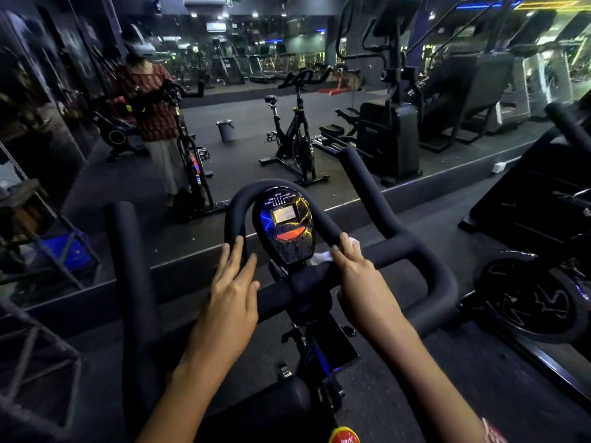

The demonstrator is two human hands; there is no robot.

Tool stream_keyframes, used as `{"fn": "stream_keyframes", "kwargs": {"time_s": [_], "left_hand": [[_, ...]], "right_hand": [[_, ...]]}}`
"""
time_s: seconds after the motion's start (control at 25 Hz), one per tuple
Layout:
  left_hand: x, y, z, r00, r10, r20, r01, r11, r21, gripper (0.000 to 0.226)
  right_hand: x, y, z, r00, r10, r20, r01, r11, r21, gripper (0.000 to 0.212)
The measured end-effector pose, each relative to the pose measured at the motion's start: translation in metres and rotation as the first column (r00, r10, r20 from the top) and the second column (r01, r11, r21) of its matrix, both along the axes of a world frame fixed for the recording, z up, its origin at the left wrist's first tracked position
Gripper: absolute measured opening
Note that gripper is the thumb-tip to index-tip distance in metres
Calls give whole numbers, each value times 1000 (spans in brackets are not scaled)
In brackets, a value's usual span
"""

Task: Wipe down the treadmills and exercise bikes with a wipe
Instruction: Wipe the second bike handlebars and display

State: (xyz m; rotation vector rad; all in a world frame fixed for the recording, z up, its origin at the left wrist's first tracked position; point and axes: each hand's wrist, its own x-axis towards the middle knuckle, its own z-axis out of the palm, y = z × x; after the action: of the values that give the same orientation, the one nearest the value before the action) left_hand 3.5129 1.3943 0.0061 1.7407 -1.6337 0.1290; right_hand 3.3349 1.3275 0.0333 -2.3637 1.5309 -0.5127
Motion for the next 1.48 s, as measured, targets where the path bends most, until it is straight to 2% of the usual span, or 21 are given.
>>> {"fn": "stream_keyframes", "kwargs": {"time_s": [0.08, 0.12, 0.2, 0.28, 0.36, 0.4, 0.48, 0.56, 0.64, 0.68, 0.76, 0.84, 0.92, 1.0, 1.04, 1.08, 1.16, 1.24, 1.28, 1.36, 1.48], "left_hand": [[1, 7, -1, 1000, -22, 3, 22, 1000, 1, 38], [1, 9, -2, 999, -31, -15, 31, 999, 12, 39], [3, 15, -2, 997, -47, -64, 50, 998, 46, 41], [4, 23, 0, 994, -79, -69, 82, 995, 49, 42], [7, 31, -1, 993, -80, -87, 85, 995, 57, 44], [9, 34, -1, 991, -69, -111, 78, 994, 76, 44], [14, 39, -1, 991, -67, -113, 74, 995, 59, 47], [19, 46, 0, 994, -42, -102, 47, 997, 53, 50], [24, 54, 2, 988, 29, -152, -12, 994, 110, 52], [28, 58, 3, 983, 59, -173, -37, 991, 131, 52], [38, 67, 3, 979, 102, -178, -74, 985, 158, 48], [47, 74, 1, 982, 106, -160, -83, 986, 142, 42], [53, 77, -1, 980, 128, -154, -115, 989, 91, 34], [54, 78, -2, 981, 128, -147, -120, 991, 65, 30], [54, 79, -3, 985, 111, -132, -105, 993, 55, 29], [55, 79, -3, 987, 98, -127, -93, 995, 43, 29], [57, 79, -3, 985, 83, -152, -79, 996, 34, 31], [59, 79, -1, 983, 88, -164, -80, 995, 52, 30], [60, 78, 0, 980, 100, -173, -89, 994, 70, 31], [61, 77, 3, 968, 131, -215, -109, 988, 112, 35], [60, 78, 9, 962, 127, -242, -105, 989, 101, 30]], "right_hand": [[0, 28, 0, 998, -66, 8, 66, 998, -5, 53], [2, 40, 3, 998, -44, 37, 44, 999, -1, 52], [7, 52, 2, 981, 78, 178, -69, 996, -59, 53], [12, 52, 1, 940, 113, 323, -76, 989, -126, 64], [22, 51, -9, 980, 86, 179, -70, 993, -94, 76], [28, 54, -18, 988, 112, 104, -98, 987, -128, 78], [32, 61, -25, 977, 208, 39, -199, 967, -159, 64], [34, 67, -12, 937, 346, 51, -333, 927, -175, 44], [44, 64, 7, 882, 425, 203, -378, 896, -233, 46], [53, 60, 11, 879, 423, 220, -371, 897, -241, 53], [71, 55, 8, 903, 416, 111, -394, 902, -177, 67], [73, 55, -7, 875, 483, -16, -483, 873, -65, 63], [70, 58, -12, 813, 582, -1, -575, 803, -158, 51], [74, 58, -14, 808, 585, 73, -535, 780, -325, 50], [79, 53, -17, 814, 580, 47, -521, 763, -383, 53], [85, 49, -20, 805, 592, -46, -551, 716, -429, 50], [88, 37, -29, 713, 645, -275, -684, 551, -479, 37], [84, 17, -26, 618, 668, -414, -778, 448, -440, 47], [84, 6, -19, 605, 650, -460, -791, 423, -442, 52], [92, -10, -5, 626, 586, -514, -777, 412, -477, 54], [109, -12, 1, 708, 548, -446, -704, 498, -506, 41]]}}
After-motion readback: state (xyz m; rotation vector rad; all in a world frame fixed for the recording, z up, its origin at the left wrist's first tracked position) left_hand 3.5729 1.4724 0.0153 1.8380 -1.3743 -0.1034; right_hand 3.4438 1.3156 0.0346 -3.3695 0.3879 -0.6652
